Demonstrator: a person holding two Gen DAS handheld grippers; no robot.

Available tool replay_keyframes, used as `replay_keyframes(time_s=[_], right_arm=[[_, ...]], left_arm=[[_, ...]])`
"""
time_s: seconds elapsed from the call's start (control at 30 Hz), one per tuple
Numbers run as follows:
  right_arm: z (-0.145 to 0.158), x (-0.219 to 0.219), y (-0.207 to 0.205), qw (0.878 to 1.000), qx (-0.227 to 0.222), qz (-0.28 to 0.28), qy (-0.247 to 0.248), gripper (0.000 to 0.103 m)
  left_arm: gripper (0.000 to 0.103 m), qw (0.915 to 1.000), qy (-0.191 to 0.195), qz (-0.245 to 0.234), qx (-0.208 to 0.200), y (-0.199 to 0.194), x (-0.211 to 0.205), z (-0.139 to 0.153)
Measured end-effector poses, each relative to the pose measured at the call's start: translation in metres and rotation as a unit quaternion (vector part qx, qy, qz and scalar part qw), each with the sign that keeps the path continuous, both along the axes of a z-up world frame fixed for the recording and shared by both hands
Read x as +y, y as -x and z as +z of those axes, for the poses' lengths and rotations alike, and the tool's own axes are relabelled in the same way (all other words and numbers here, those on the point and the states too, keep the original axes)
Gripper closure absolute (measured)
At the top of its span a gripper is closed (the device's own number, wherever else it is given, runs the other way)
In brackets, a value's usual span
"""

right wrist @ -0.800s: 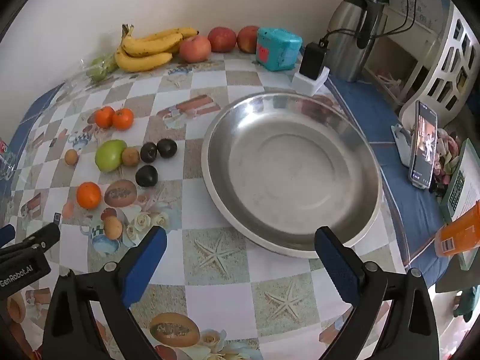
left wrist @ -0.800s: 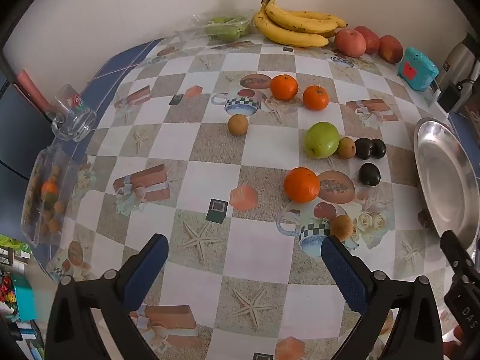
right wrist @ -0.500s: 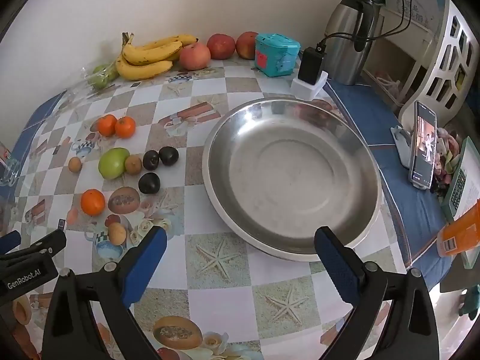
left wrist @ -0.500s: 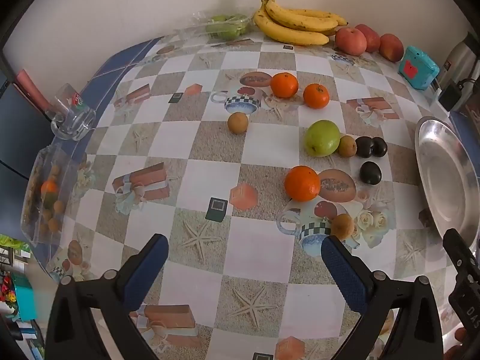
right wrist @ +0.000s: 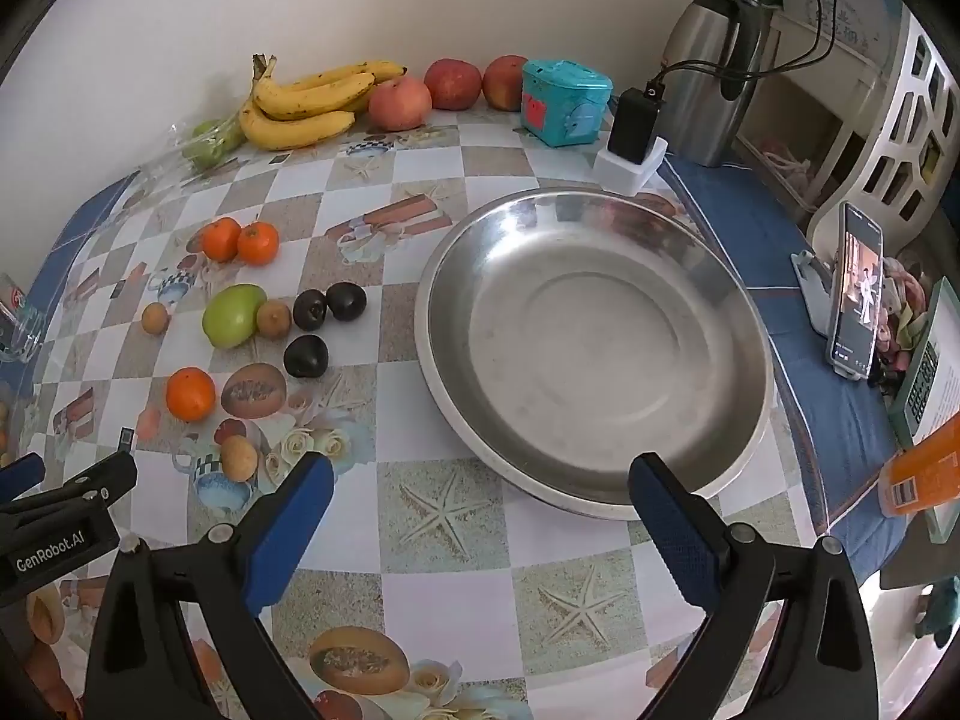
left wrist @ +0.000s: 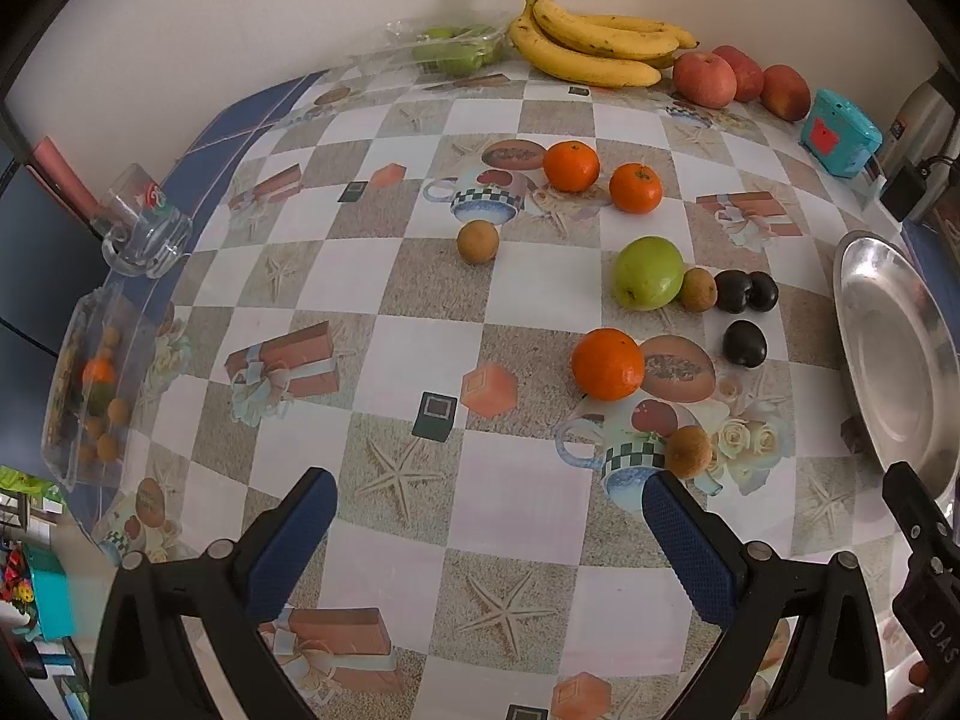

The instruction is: Organize fruits

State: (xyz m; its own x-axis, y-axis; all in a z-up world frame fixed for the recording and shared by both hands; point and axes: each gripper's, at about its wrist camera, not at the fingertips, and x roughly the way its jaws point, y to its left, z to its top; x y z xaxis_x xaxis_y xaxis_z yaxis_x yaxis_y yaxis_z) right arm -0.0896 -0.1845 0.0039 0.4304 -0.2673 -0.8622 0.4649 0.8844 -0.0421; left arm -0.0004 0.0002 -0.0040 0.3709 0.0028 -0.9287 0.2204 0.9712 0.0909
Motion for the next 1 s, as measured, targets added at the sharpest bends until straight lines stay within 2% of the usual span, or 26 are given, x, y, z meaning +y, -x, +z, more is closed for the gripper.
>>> replay_keyframes(time_s=[1.0], right_arm=[[-0.0010, 0.0004, 0.0005, 1.000, 0.001, 0.002, -0.005, 0.004]], left_arm=[[0.000, 1.0000, -0.001, 0.001, 0.004, -0.0006, 0.0031, -0.0026]])
